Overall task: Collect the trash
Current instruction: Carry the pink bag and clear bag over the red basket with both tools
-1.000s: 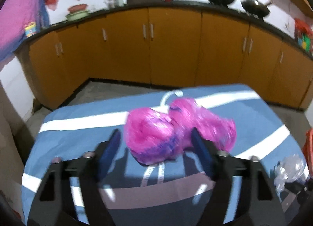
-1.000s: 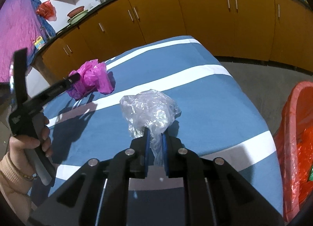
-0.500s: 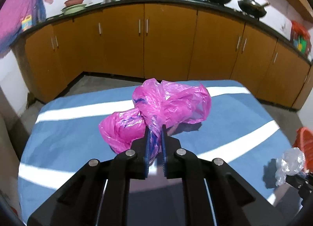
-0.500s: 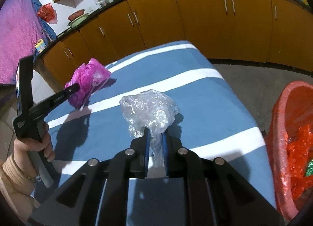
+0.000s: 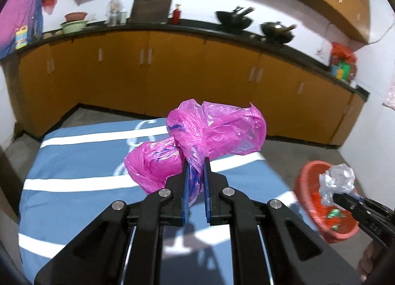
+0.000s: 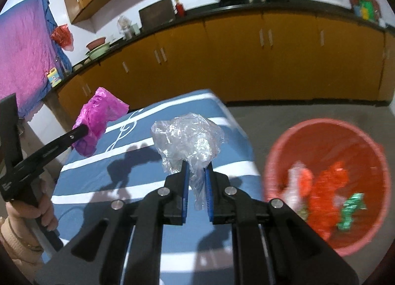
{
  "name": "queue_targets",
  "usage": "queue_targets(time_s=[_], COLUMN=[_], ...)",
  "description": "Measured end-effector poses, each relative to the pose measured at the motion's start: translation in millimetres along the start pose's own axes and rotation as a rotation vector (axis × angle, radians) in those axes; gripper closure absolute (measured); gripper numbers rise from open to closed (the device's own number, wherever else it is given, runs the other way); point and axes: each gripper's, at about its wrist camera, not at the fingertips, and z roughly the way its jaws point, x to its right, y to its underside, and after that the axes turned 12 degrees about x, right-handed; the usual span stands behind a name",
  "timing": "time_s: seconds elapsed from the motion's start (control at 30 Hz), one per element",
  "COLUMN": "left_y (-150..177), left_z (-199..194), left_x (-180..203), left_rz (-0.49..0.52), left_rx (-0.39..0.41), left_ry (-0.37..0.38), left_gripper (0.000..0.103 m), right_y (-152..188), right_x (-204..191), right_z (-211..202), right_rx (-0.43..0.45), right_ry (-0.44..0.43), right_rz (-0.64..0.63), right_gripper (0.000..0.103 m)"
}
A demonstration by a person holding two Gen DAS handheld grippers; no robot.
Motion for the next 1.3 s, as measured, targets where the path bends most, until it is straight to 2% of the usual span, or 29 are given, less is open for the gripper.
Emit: queue_targets(time_s=[0.27,0.5,0.83,1.3], left_y=[0,13,37,68], left_z=[-31,-41,-35,-18], left_x=[79,137,187,220], left_rz=[0.034,0.052,0.074,0.094], left_rx=[0.029,0.03,-0.013,-0.072], left_ry=[0.142,0.232,0.279,0.305], left_gripper=[0.093,0.093,0.093,0.093], right_y=[-10,-4,2,4], right_x=[57,107,145,167], right_z=[-75,-115,-131,-120], right_rx=[0.099,0.137,0.154,0.141], right_ry=[0.128,0.247,0.322,0.332], right_rz=[0.008,0.044,0.068,0.082], right_gripper=[0.09,0.09,0.09,0.09])
